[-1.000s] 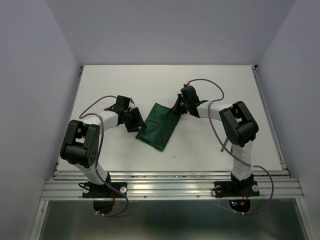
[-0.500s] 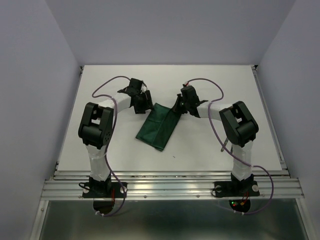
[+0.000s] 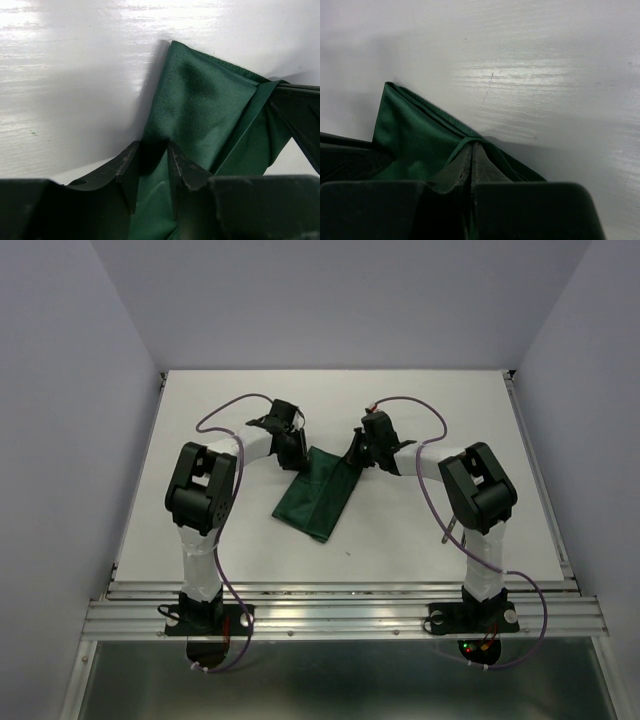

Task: Fold the napkin into a case and place the utensils inside
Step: Pick up the 2/3-rectangle-folded napkin from the center of the board, then fold the 2/3-rectangle-folded napkin at the center of the board.

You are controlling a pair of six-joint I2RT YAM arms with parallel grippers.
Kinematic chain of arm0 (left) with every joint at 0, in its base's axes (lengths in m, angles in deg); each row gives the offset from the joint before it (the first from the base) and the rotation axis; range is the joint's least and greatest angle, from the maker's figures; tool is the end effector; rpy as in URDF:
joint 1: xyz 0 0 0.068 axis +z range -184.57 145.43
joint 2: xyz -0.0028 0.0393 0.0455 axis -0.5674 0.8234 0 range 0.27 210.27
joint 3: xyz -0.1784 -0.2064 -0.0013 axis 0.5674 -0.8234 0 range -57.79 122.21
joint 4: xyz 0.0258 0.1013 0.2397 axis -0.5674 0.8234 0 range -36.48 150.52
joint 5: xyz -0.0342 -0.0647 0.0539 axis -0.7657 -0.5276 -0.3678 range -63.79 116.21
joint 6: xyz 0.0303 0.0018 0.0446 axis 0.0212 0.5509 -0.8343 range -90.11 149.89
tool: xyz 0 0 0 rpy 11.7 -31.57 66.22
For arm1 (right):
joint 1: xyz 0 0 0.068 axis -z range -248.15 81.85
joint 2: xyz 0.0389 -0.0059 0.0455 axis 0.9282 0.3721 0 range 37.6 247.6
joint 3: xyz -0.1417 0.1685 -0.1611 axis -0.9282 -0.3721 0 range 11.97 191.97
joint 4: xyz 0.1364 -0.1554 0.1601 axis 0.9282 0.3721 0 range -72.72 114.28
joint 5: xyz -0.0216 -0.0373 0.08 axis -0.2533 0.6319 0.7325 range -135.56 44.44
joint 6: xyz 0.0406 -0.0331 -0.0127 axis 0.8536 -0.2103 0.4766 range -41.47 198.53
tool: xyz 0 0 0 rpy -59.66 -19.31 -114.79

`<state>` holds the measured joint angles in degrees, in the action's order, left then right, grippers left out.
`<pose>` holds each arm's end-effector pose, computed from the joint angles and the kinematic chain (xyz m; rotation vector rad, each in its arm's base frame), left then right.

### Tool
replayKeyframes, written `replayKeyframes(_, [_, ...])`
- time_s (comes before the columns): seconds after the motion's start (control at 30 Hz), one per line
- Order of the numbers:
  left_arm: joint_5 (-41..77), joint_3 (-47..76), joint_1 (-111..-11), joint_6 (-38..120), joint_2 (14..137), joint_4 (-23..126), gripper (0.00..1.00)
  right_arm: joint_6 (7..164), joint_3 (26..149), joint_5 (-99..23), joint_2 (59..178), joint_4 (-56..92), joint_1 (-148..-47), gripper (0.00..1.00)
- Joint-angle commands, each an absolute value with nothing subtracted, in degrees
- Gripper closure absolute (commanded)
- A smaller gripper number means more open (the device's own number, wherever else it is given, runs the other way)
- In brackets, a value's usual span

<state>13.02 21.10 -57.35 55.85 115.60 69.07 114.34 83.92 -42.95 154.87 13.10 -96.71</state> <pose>0.3957 -0.1748 0.1693 0.0307 2.5592 -0.6328 0.3842 0.2108 0.1441 0.1256 2.3674 0.6191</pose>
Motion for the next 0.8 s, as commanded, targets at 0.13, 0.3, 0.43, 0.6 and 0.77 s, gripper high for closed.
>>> replayKeyframes(0.13, [13.37,21.84,-58.30,55.03,117.25,72.15,0.77,113.51,82.37,-43.01,155.64,19.30,-96.81,0.99])
replayKeyframes(0.3, [15.39,22.37,-58.30,56.95,114.81,71.80,1.00,113.77,82.02,-43.54,155.37,19.30,-96.81,0.99])
replayKeyframes(0.43, [14.78,22.72,-58.30,57.31,111.47,71.80,1.00,114.73,81.76,-44.50,155.46,19.39,-96.81,0.99])
replayKeyframes(0.6, [12.50,21.49,-58.30,58.28,108.12,70.66,1.00,115.62,82.11,-44.77,155.90,19.48,-96.81,0.99])
replayKeyframes(0.77, [7.94,20.61,-58.47,58.28,106.62,69.60,1.00,116.67,82.29,-44.95,156.16,19.48,-96.81,0.99])
